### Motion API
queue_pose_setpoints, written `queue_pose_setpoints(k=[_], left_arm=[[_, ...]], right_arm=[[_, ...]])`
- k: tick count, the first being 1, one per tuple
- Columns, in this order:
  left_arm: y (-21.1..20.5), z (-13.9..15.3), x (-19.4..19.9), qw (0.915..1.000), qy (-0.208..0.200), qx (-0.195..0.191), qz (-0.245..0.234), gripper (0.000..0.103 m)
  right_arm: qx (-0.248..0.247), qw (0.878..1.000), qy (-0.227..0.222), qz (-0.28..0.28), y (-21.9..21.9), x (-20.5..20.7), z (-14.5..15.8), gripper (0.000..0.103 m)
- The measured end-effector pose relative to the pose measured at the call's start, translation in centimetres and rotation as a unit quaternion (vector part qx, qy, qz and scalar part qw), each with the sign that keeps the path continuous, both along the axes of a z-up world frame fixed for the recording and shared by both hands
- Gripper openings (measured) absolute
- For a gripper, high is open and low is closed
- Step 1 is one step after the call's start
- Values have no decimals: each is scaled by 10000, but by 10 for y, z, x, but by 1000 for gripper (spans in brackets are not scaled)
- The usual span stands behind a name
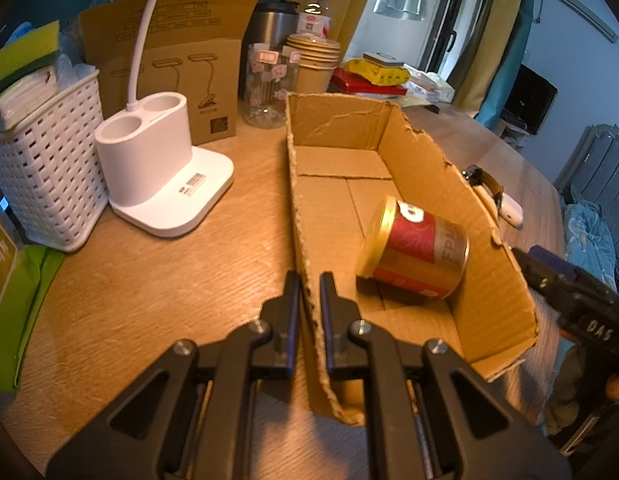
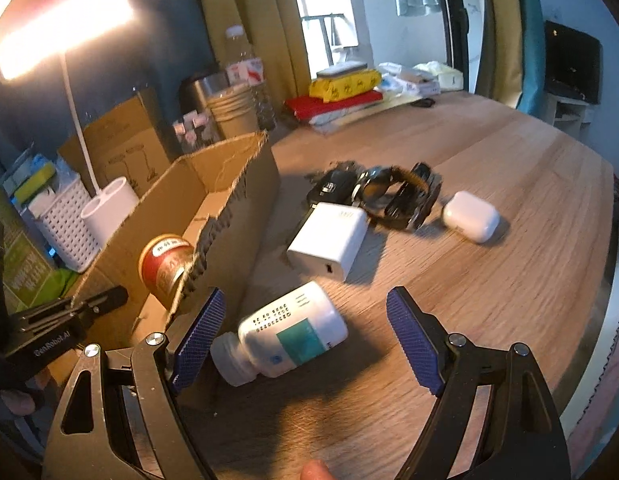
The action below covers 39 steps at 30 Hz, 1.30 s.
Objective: Organize rigid objects
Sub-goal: 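Grasp the white pill bottle with the right gripper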
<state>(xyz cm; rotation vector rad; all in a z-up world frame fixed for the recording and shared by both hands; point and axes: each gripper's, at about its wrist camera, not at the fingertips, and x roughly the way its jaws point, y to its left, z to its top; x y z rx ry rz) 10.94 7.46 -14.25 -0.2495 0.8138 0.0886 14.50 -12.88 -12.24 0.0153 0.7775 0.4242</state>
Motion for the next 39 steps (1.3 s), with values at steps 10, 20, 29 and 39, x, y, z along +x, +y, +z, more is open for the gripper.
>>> queue_pose_setpoints(k=[10,20,29,39], left_arm=[[-5,1,-1,10000,-20,14,-25,10],[-7,0,0,10000,-7,13,-25,10],[-6,-1,2,10000,-6,19,-42,10],[-5,-2,2,10000,-5,1,-43,10]], right_arm=[[-246,9996,117,74,-2,1,-9,85],[-304,9992,209,126,-22,-4,-8,85],[89,9971,740,176,-18,6,-18,85],[-284,9978,574,151,-10,6,-25,70]])
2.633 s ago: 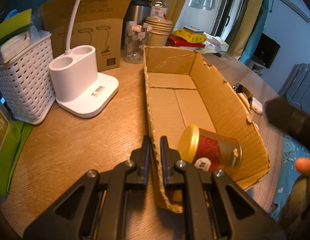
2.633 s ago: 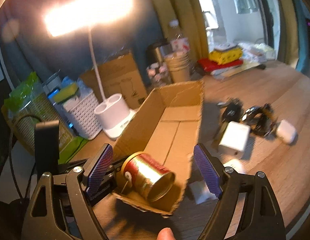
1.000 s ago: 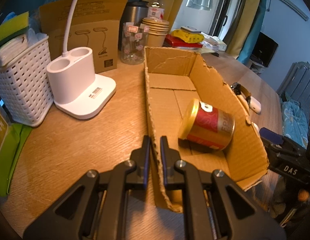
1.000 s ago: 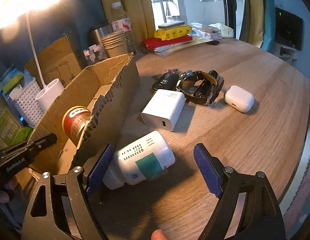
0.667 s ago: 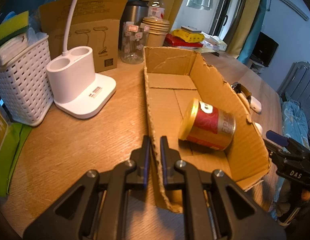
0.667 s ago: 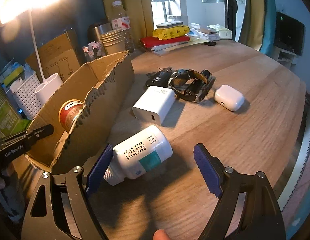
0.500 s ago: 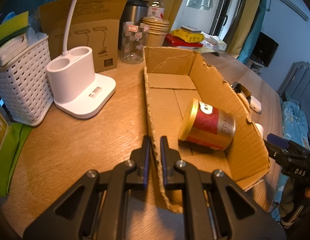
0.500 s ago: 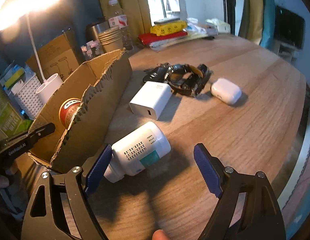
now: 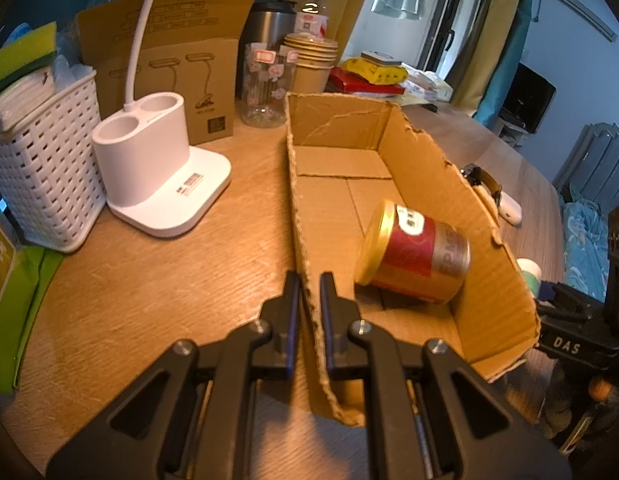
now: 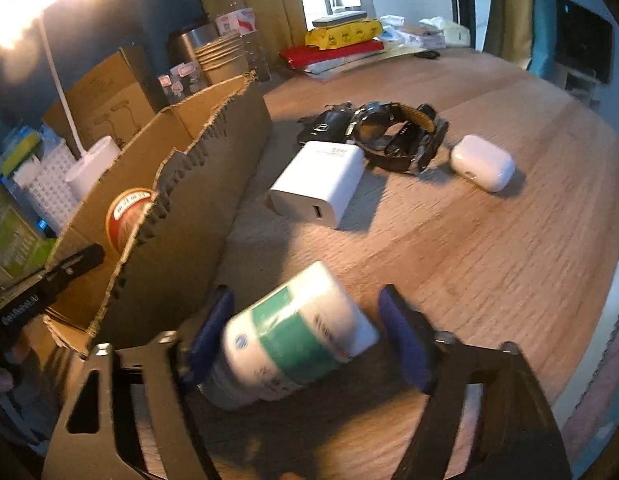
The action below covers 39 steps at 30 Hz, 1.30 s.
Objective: Organize rigid objects
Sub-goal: 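Grasp the white pill bottle with the right gripper, then lift the white pill bottle with the right gripper and drop it into the box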
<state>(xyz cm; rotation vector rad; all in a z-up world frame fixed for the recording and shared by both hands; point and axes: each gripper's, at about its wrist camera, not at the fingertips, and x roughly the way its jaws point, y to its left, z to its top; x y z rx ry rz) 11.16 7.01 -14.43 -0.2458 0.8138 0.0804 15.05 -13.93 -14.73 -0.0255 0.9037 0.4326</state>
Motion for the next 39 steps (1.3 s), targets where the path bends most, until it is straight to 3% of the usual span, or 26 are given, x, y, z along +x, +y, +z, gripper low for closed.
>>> queue_pose_setpoints(k=[9,26,39], left_arm=[[0,0,-1,10000,0,-3,-5,10],[0,0,-1,10000,-1,3,-3,10],[0,0,0,10000,1,-8,-3,10]], right_arm=[[34,9997,-234,53,0,-5,2,70],[-47,9956,-931,129,-1,-3,58,70],[-171,9891,-1363,535,32,18,91,70]])
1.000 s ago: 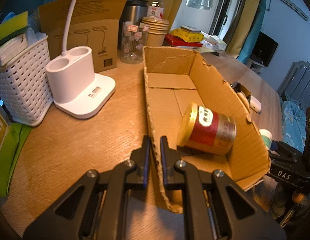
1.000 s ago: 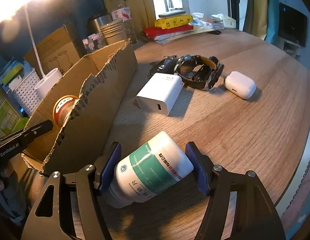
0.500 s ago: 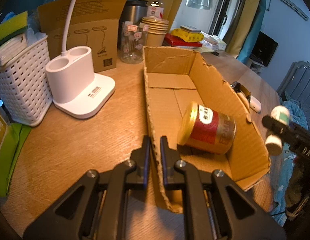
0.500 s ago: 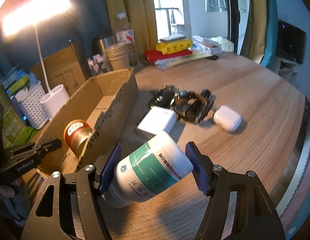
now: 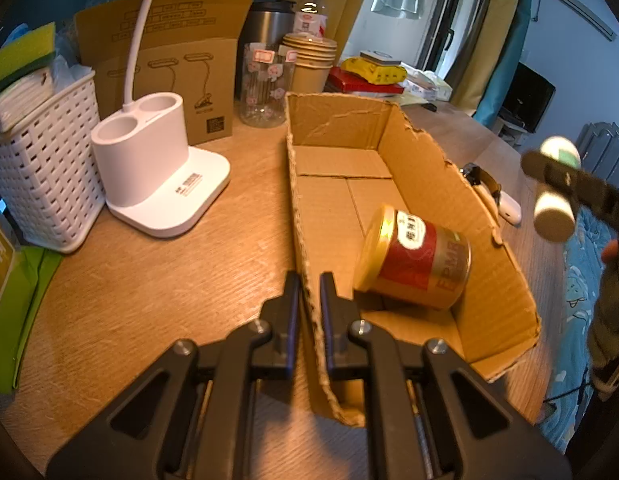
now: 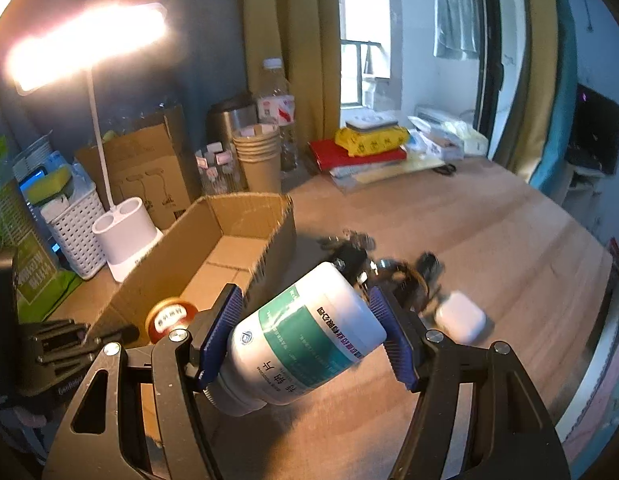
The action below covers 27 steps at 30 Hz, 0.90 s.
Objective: Organize rigid objects
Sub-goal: 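Lift the white pill bottle with the right gripper and drop it into the box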
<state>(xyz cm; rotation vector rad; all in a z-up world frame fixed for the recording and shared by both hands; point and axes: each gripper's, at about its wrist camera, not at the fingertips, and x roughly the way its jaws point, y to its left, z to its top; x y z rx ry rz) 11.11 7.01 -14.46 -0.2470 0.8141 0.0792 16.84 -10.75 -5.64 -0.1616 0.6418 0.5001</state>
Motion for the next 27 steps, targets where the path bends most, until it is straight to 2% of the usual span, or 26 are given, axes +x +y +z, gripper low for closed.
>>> queue_pose_setpoints(k=[7,27], left_arm=[[0,0,0,10000,1,-5,-3,10],[2,-2,2,10000,21,-76,5,10]], right_arm=[[-27,9997,-125,198,20,10,8,70],[-289,9961,-175,816,81,56,-1,70]])
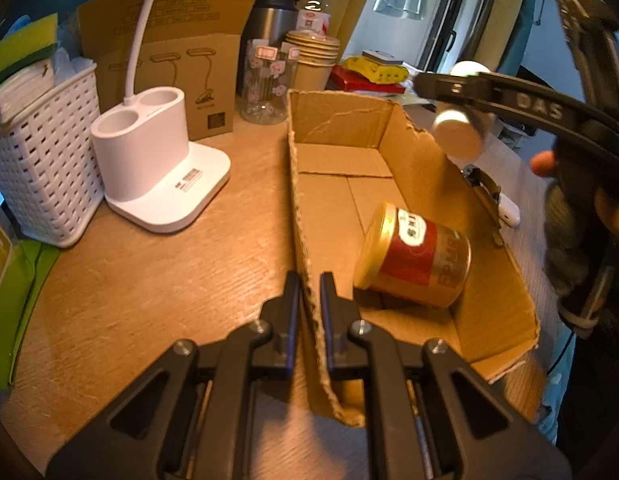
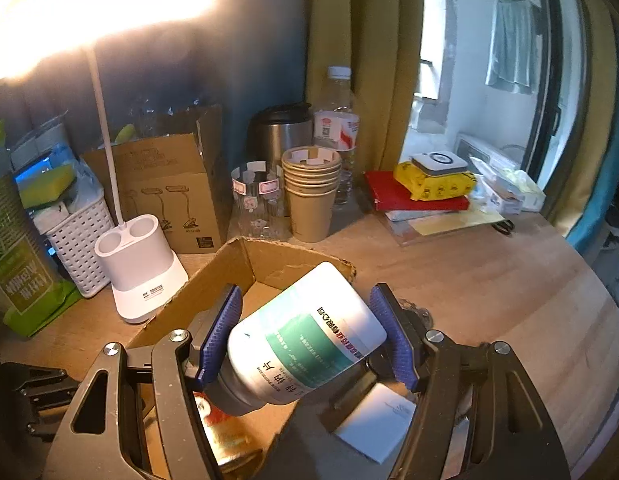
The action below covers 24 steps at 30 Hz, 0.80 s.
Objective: Organize rigid objects
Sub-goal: 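Lift the white pill bottle with the right gripper and drop it into the box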
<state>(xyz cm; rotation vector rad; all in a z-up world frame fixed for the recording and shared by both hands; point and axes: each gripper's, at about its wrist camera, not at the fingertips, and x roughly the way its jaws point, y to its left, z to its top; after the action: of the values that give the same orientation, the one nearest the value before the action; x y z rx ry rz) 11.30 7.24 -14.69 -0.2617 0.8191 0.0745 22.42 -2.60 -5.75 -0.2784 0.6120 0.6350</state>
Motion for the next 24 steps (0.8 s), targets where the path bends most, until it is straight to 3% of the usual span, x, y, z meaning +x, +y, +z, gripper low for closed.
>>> queue_pose_setpoints(k=[14,18,24], left_arm=[[0,0,0,10000,-6,-11,1,10],[-1,-1,0,10000,-8,-11,-6,10],[1,-1,0,10000,-18,1,-4,10]], right_arm=[[-304,9987,217,344,31,21,-21,70],[-221,9990,218,334,30,23,-22,80],[-140,9994,140,288,23,20,-14,84]])
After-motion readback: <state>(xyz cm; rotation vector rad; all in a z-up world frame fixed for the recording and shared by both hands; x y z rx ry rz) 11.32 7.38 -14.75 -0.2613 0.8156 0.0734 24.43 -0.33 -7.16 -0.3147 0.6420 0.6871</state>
